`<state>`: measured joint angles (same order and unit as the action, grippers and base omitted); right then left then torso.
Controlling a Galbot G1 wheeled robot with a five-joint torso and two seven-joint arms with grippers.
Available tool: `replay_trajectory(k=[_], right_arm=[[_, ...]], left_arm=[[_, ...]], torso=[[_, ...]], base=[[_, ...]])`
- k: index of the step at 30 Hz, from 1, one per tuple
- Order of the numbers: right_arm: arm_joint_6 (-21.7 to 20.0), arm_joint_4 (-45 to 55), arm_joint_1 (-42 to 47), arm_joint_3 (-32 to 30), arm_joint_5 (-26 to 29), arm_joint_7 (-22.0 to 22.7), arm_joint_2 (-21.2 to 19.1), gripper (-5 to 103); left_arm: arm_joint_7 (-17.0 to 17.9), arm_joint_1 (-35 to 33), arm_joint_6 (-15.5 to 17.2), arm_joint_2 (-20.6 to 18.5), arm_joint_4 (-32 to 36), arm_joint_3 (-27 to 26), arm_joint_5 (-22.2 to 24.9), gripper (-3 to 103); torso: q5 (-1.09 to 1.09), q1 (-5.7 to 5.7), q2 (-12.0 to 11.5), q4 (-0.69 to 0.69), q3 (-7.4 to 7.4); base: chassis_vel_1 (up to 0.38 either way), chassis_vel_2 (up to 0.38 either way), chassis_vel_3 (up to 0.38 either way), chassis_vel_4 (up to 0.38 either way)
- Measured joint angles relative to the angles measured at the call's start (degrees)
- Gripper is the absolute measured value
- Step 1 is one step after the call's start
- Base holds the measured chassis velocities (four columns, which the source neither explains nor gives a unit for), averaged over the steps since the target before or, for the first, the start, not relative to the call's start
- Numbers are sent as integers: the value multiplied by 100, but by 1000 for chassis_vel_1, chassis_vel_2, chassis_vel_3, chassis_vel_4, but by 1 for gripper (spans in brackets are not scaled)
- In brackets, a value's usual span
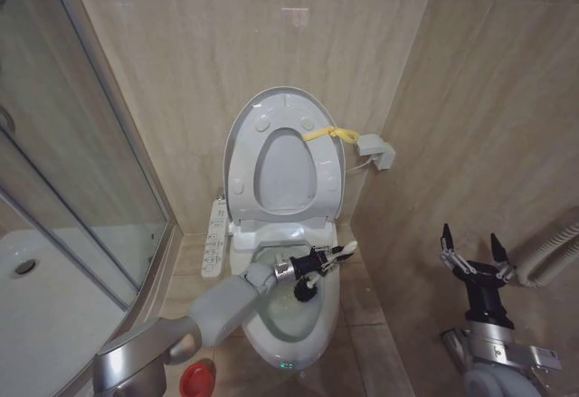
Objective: Open the toilet lid, clean the toilet bowl with a toilet brush, close the toilet lid, and flush.
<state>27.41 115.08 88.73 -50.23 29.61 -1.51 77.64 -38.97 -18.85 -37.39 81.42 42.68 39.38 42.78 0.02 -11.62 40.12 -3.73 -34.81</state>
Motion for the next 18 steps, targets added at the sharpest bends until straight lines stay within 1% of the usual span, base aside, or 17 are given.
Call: replay_trajectory(k=[1,2,3,4,6,7,8,9,10,11,12,14,15,16,18], right_arm=[[20,60,97,-8,-1,-3,16,100],[20,60,97,-8,-1,-3,16,100],[37,107,164,-29,5,-4,15,100],[39,122,166,-42,13,-5,1,100],[33,113,139,-64,28,-4,-29,100],[20,83,90,-66,30,-3,-35,100],[20,83,90,-66,30,-3,-35,100],[1,42,22,-53,30,1,-38,100],[-8,33,5,-34,29,1,-37,100],[-5,52,44,-34,28,3,-29,100],[14,109,139,-50,30,-1,-13,100],[35,161,218,-80,41,-3,0,100],[41,193,246,-117,72,-3,-11,100],[41,193,246,-117,72,-3,-11,100],[35,180,213,-150,98,-4,-43,100]], left_arm=[[24,-72,-28,-36,-203,3,-85,19],[24,-72,-28,-36,-203,3,-85,19],[48,-118,-58,-54,-341,-17,-143,19],[79,-116,-61,-48,-296,-57,-125,19],[174,-70,-31,-29,62,-21,62,19],[238,-17,-4,25,239,28,156,19],[238,-17,-4,25,239,28,156,19],[283,36,-1,124,262,62,180,19],[296,42,-10,199,63,77,123,19],[305,28,-27,219,-172,116,48,19],[315,-5,-63,211,-372,171,-33,19],[323,-27,-93,189,-486,220,-97,19],[344,-25,-106,168,-504,239,-106,19],[344,-25,-106,168,-504,239,-106,19],[354,6,-95,157,-166,271,60,19]], torso=[[1,-1,0,6,-1],[1,-1,0,6,-1],[1,0,-1,11,-2],[-1,0,0,11,-1],[3,0,-1,12,-1],[-1,0,-1,5,-1],[-1,0,-1,5,-1],[-2,1,1,-3,2],[0,1,1,-3,1],[2,0,0,-1,0],[3,-1,-1,6,-2],[3,-1,-1,7,-2],[1,0,-1,9,-1],[1,0,-1,9,-1],[3,0,-1,13,-1]], base=[[0,0,0,0],[0,0,0,0],[0,0,0,0],[0,0,0,0],[0,0,0,0],[0,0,0,0],[0,0,0,0],[0,0,0,0],[0,0,0,0],[0,0,0,0],[0,0,0,0],[0,0,0,0],[0,0,0,0],[0,0,0,0],[0,0,0,0]])
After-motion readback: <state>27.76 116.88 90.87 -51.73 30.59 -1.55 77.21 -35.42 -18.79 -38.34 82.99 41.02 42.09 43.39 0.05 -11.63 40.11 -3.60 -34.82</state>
